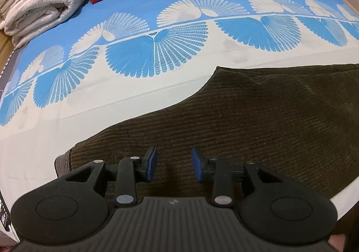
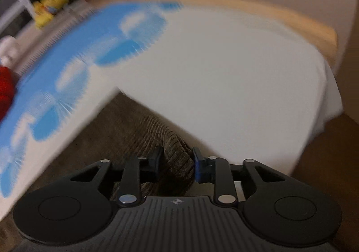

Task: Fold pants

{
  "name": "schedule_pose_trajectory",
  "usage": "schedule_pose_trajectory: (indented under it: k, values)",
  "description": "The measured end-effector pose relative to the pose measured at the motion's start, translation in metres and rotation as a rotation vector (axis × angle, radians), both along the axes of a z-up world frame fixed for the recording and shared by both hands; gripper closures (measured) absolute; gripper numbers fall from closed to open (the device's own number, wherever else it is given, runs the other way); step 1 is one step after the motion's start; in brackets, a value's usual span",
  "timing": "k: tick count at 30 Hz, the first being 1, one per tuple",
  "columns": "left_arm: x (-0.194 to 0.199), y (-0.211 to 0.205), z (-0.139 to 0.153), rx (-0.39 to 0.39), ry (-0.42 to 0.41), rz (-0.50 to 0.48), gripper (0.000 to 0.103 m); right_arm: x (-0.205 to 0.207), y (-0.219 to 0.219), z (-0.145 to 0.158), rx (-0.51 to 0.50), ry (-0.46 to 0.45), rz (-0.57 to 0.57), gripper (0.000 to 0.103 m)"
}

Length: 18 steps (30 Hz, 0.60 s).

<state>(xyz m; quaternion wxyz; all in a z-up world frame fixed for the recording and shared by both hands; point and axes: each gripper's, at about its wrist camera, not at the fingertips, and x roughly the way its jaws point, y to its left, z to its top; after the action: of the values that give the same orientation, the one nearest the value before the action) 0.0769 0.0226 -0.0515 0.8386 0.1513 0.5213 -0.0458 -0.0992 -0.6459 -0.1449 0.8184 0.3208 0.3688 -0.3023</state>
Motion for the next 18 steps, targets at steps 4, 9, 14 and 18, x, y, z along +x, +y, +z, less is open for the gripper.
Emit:
schedule_pose_trajectory:
  k: [4, 9, 14, 18]
  values:
    - [-0.003, 0.002, 0.002, -0.007, -0.001, -0.002, 0.065, 0.0, -0.003, -0.014, 0.031, 0.08, -0.022, 0.055]
    - [-0.007, -0.001, 0.0, 0.003, 0.004, -0.027, 0.065, 0.002, -0.008, -0.023, 0.058, 0.079, -0.029, 0.047]
    - [-0.01, 0.004, 0.003, -0.007, -0.005, -0.029, 0.065, 0.01, 0.007, -0.019, -0.004, 0.089, 0.051, 0.071]
    - [-0.01, 0.014, 0.01, -0.03, -0.02, -0.01, 0.065, 0.007, 0.007, -0.002, 0.013, 0.026, 0.02, 0.076]
